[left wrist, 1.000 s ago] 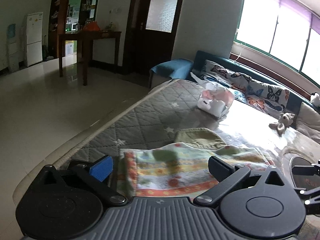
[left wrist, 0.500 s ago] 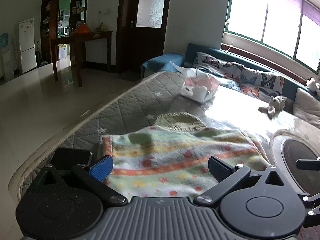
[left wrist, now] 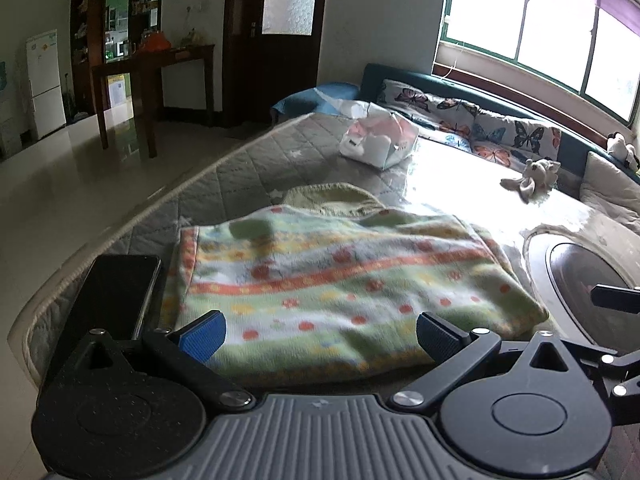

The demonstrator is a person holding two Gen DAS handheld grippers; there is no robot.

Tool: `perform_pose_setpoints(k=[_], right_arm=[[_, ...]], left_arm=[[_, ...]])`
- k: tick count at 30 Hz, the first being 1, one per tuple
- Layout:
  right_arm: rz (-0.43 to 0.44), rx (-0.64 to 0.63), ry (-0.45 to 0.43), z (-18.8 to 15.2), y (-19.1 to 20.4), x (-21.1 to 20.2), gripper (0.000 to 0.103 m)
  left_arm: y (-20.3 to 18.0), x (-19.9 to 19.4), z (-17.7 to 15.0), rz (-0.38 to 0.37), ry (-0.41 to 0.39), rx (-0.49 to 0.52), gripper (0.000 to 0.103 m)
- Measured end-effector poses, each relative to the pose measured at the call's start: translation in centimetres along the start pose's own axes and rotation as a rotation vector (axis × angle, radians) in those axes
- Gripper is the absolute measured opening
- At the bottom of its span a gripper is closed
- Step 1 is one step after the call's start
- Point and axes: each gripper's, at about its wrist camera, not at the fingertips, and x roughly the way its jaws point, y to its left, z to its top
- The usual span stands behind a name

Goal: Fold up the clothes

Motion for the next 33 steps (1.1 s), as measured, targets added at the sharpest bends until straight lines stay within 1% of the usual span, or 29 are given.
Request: perform_pose_setpoints(k=[4, 22, 33], right_arm=[[0.0, 0.019, -0.005, -0.4, 0.1, -0.1, 0.103], [-0.012, 0.077, -0.03, -1.6, 0.9, -0.5, 0.103], [-0.015, 0.142, -0.026, -2.7, 1.3, -0.9, 0.103]], left_arm=[[0.0, -0.2, -0.6, 0.013, 0.014, -0.011, 0.103], [-0.7, -0.9, -2.4, 0.037, 0.034, 0.041, 0.103], [-0.8, -1.1, -3.6, 0.037, 0.047, 0.049, 0.103]])
